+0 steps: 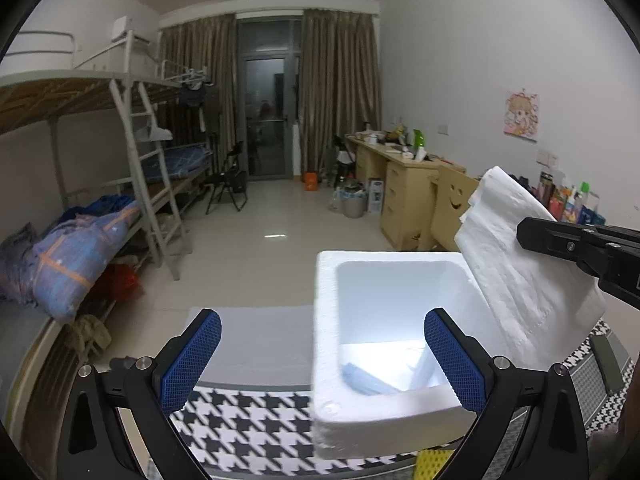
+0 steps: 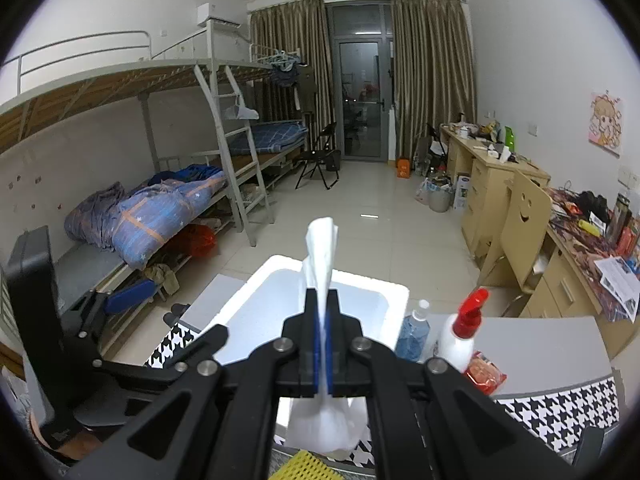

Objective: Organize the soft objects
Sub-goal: 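Lower the blue mask into the white foam box and open the left gripper, then lower the white tissue into the foam box and open the right gripper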

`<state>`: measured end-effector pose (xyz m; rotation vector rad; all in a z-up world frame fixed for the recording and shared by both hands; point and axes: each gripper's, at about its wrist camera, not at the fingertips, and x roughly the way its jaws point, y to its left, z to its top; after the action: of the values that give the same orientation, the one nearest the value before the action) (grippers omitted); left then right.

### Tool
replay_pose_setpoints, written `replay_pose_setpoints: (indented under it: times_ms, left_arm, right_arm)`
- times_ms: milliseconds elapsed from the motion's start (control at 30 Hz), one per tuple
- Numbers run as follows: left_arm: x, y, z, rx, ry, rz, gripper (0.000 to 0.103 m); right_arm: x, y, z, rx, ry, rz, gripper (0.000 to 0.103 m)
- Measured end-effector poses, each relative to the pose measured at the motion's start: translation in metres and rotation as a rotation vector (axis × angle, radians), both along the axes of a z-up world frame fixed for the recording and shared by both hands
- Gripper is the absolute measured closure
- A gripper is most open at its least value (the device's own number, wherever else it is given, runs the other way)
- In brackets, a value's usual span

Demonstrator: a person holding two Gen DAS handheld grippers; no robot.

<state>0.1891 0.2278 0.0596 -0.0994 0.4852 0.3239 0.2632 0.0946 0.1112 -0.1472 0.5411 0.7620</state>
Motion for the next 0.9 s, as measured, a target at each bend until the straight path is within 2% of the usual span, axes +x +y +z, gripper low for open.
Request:
replay_pose_setpoints:
  times_ms: [400,700,800,900]
  left_arm:
    - [-0.021,0.019,-0.005,-0.011,-0.001,0.049,0.001]
    - [-0.027,0.028,-0.013,-0.03,0.017,0.065,0.001]
    - [-0.031,0.031,-0.014,-0.037,0.014,0.069,0.001]
    - [-0.032,0.032,-0.014,-0.041,0.014,0.07,0.001]
  right_arm:
    - [0.004,0.027,-0.01,-0.052,0.005,0.019,0.099]
    - [0.018,0.037,-0.02,-0.065,0.051,0.008,0.099]
    - [0.024,0.042,-0.026,-0.08,0.092,0.009,0.099]
    - [0.027,0.046,-0.032,-0.107,0.096,0.006,0.097]
